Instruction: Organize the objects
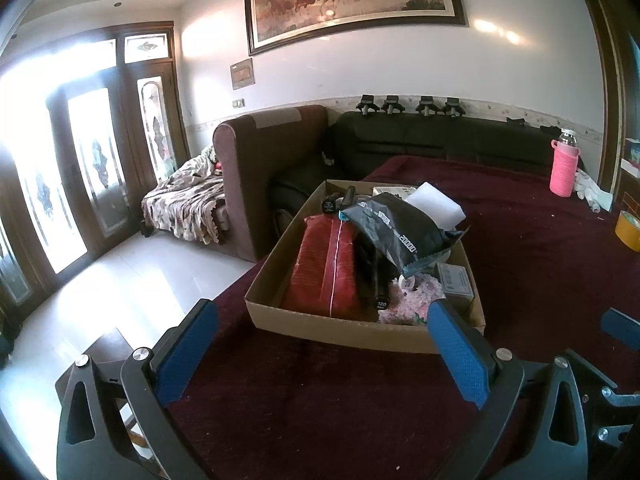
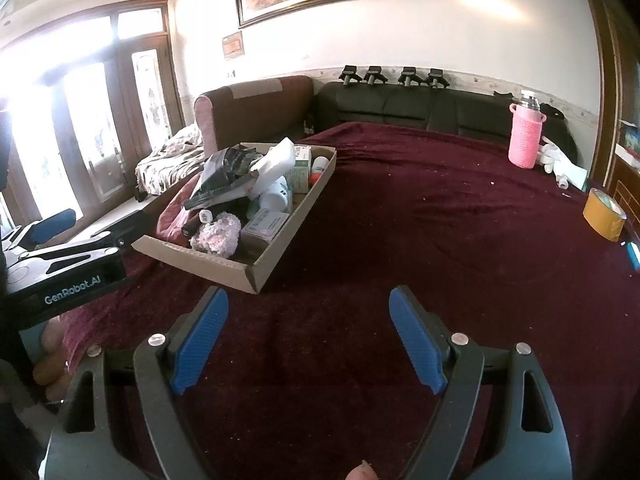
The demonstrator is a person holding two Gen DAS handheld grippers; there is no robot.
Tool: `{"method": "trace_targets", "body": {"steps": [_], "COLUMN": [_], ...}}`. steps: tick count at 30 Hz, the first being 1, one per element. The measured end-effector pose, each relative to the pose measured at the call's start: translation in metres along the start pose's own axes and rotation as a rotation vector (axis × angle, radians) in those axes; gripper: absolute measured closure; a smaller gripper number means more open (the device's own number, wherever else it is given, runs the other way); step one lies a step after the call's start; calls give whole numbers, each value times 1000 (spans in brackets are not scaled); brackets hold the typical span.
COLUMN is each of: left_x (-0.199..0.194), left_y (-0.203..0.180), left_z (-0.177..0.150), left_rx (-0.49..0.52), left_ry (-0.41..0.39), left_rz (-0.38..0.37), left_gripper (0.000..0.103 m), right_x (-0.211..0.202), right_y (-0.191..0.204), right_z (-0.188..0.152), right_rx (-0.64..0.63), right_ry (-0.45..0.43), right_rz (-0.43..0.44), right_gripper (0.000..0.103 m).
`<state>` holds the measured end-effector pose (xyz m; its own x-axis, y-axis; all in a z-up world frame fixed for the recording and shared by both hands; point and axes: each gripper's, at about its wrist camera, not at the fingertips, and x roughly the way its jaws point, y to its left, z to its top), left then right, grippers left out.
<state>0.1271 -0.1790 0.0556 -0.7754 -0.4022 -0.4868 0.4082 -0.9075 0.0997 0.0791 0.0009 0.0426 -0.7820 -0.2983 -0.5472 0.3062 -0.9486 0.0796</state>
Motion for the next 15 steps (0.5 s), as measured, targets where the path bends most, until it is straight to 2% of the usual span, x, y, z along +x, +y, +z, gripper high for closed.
{"method": "trace_targets", "body": {"steps": [15], "left_x": [-1], "left_y": [-2], "left_z": [-2], "left_rx": [19], "left_ry": [-4], "left_rz": [13], "left_gripper": [1], "right_x": [-1], "right_y": [-2], "right_z": [1], "right_rx": [8], "right_ry": [-2], "right_rz": [2], "right_gripper": [19]}}
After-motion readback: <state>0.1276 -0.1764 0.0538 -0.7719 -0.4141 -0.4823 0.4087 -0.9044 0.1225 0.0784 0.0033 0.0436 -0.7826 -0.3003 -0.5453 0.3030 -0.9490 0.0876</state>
